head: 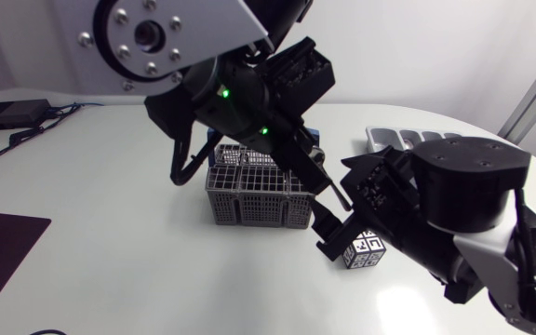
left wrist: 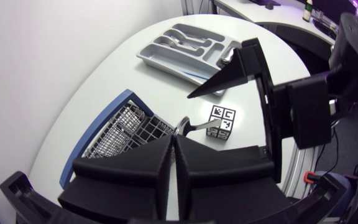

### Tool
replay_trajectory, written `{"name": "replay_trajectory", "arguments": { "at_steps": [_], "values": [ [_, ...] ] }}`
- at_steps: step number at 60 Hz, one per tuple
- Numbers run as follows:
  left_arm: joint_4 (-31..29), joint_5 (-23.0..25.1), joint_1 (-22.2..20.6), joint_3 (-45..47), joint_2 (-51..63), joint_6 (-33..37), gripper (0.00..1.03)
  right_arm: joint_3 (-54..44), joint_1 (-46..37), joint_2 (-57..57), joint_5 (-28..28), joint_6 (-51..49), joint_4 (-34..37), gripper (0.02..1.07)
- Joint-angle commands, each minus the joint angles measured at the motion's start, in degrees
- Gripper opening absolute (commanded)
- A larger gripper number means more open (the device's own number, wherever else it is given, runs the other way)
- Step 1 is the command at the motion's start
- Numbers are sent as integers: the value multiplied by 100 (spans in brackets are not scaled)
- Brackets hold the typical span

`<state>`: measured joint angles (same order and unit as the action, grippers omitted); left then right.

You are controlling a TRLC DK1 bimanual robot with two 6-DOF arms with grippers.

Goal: Transfer all utensils from the basket to the drawer tray.

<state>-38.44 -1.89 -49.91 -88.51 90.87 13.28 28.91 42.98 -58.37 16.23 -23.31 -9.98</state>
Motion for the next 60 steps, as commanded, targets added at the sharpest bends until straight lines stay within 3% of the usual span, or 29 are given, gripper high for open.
{"name": "replay_trajectory", "arguments": {
  "at_steps": [1,10,23,33,42,52,60],
  "values": [
    [-164,189,87,-272,150,-449,4,-227,140,-148,100,-297,-233,96],
    [-340,462,210,-369,282,-677,4,-289,228,-324,311,-481,-593,86],
    [-498,778,324,-430,361,-888,4,-263,246,-579,618,-701,-1094,57],
    [-533,813,342,-448,352,-932,3,-254,237,-711,662,-763,-1217,51],
    [-569,813,359,-439,370,-941,3,-236,255,-667,662,-842,-1235,26],
    [-569,813,368,-421,370,-950,3,-227,255,-641,662,-895,-1226,8],
    [-569,813,368,-413,361,-950,8,-227,263,-526,645,-877,-1156,7]
  ]
}}
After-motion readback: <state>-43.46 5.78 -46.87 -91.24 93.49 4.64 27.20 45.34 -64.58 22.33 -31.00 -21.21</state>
